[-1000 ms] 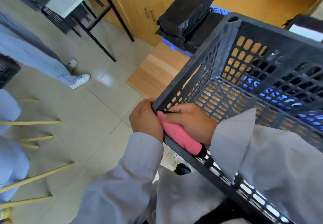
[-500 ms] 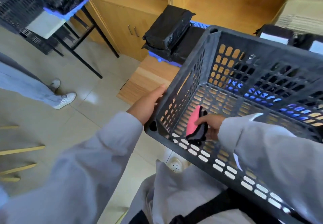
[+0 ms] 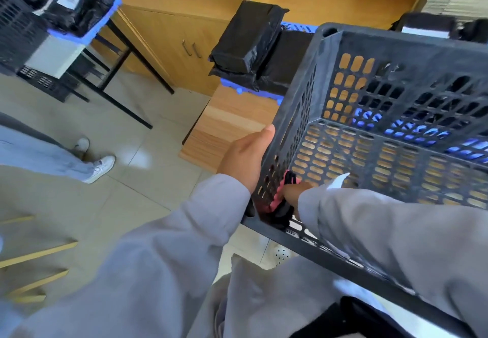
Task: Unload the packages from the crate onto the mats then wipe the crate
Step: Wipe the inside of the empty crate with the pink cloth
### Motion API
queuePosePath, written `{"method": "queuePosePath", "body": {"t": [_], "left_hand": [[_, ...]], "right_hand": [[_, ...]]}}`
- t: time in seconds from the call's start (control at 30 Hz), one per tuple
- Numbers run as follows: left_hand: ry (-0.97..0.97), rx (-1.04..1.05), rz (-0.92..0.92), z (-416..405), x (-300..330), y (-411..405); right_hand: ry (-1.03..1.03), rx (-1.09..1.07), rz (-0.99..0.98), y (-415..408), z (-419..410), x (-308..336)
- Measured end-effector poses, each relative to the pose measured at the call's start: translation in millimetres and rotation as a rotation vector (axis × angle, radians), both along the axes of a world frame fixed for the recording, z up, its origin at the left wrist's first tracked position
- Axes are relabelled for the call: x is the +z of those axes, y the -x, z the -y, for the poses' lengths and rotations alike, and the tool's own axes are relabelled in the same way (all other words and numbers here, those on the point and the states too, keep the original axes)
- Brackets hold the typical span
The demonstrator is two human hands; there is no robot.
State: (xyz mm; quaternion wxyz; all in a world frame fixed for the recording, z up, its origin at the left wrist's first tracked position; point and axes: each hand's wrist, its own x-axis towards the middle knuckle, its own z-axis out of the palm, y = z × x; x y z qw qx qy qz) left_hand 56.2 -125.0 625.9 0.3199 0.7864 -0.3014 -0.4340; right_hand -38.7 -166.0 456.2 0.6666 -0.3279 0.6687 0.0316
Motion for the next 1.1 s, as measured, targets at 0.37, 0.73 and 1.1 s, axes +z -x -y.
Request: {"method": "queuePosePath", "body": {"t": [0.37,0.73,1.1], "left_hand": [[0.059,-0.032,-0.08,-1.0,-6.6,-5.9],[0.063,0.013,-0.192,-2.4,-3.7,-5.6],[0.083,-0.049,-0.011,-2.2,-3.0,-6.8]], "right_hand": [[-0.079,-0.269,0.231,-0.4,-7.4,69.3],[0.262,-0.298,0.321,5.5,-26.3,151.8],[0.349,-0.213,0.574,21.6,-14.7,182.2]]}}
